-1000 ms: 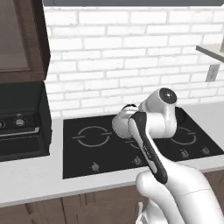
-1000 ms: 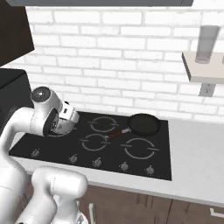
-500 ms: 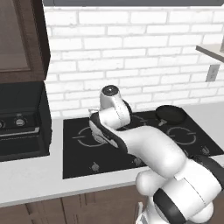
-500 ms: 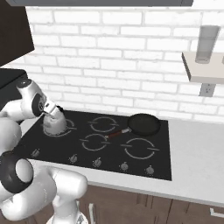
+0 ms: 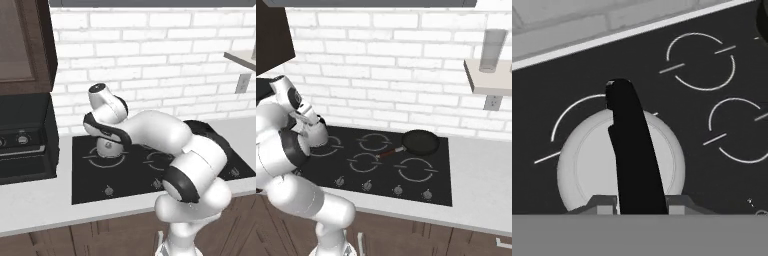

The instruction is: Pick the kettle from the counter and place it on a stove burner. Then turn the burner on.

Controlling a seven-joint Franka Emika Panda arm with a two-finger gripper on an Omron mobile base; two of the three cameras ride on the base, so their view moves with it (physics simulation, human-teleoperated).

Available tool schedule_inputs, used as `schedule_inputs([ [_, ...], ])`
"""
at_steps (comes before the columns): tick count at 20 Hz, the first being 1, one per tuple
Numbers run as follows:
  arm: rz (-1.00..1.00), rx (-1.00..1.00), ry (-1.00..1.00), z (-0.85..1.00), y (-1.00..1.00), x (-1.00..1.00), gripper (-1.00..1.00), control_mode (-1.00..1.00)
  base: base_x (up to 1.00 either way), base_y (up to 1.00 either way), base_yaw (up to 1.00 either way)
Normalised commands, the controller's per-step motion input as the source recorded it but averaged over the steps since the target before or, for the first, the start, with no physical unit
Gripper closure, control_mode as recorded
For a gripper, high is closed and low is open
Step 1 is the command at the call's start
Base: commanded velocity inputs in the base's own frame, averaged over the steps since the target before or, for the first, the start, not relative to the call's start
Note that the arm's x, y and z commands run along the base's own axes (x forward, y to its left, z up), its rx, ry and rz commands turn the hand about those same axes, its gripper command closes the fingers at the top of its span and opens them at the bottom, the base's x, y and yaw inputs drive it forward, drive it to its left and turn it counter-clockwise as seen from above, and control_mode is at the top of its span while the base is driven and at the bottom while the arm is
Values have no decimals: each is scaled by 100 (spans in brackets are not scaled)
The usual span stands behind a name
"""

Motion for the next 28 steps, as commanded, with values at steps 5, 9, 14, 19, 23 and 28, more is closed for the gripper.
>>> schedule_inputs([
  [5,0,-2,-6,-25,21,42,100,-100,0,0,0],
  [9,0,-2,-1,-35,6,39,100,-100,0,0,0],
  [14,-1,-1,0,-51,0,30,100,-100,0,0,0],
  [19,0,0,0,-48,1,33,100,-100,0,0,0],
  [23,0,0,-1,-35,8,33,100,-100,0,0,0],
  [28,0,0,0,-13,10,16,100,-100,0,0,0],
])
